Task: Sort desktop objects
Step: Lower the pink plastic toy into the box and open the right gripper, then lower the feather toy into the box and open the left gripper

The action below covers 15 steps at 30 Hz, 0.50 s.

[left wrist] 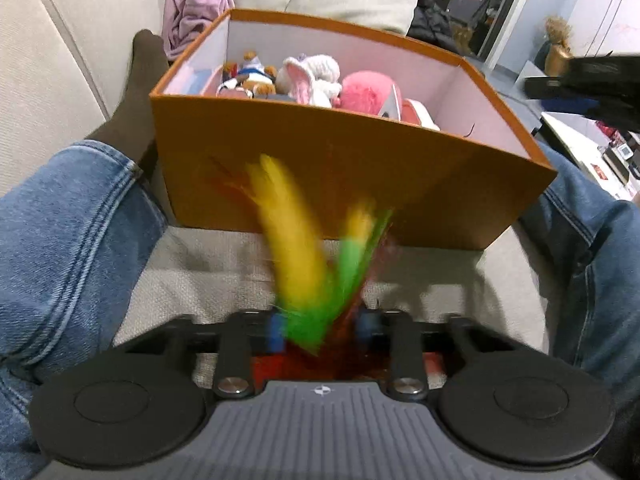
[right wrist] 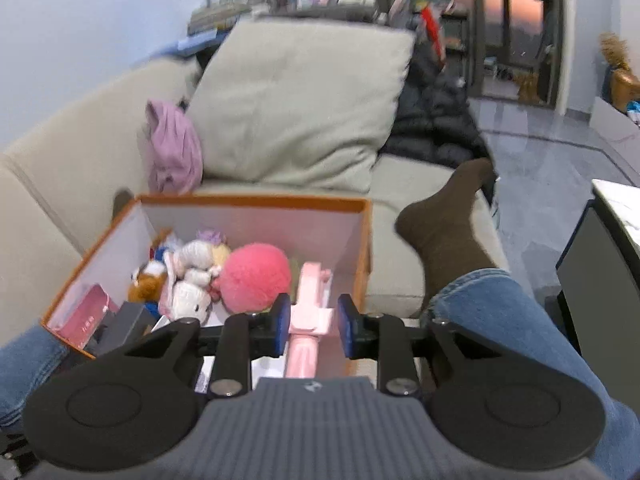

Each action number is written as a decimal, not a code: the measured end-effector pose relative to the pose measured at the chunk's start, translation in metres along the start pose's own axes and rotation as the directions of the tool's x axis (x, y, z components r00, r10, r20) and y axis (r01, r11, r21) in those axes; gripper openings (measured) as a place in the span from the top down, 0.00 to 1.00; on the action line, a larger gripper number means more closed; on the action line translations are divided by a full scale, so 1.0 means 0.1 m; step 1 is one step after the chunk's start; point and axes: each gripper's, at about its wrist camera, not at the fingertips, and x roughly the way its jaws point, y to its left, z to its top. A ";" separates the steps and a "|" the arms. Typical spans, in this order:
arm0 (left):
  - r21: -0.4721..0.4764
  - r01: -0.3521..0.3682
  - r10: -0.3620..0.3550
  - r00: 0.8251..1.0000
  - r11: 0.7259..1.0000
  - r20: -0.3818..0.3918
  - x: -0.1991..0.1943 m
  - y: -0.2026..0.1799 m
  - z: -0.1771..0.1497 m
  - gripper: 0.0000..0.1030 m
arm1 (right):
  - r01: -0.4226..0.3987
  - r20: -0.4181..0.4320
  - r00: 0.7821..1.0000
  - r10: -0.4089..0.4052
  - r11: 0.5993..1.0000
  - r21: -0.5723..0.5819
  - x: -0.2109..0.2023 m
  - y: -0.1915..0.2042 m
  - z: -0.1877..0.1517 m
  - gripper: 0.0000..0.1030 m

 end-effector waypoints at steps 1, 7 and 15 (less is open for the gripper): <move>-0.006 -0.002 0.002 1.000 1.000 -0.005 0.00 0.01 0.01 0.84 | 0.018 0.033 0.999 -0.018 1.000 0.009 -0.06 -0.06 -0.05 0.73; -0.021 0.007 -0.007 0.999 1.000 0.031 -0.18 -0.03 0.07 0.96 | 0.099 0.095 0.990 -0.101 0.995 0.022 -0.11 -0.37 -0.32 0.70; 0.031 0.136 -0.140 0.975 0.990 0.173 -0.81 -0.36 0.49 0.96 | 0.045 0.050 0.998 -0.044 0.999 -0.015 0.11 -0.45 -0.65 0.70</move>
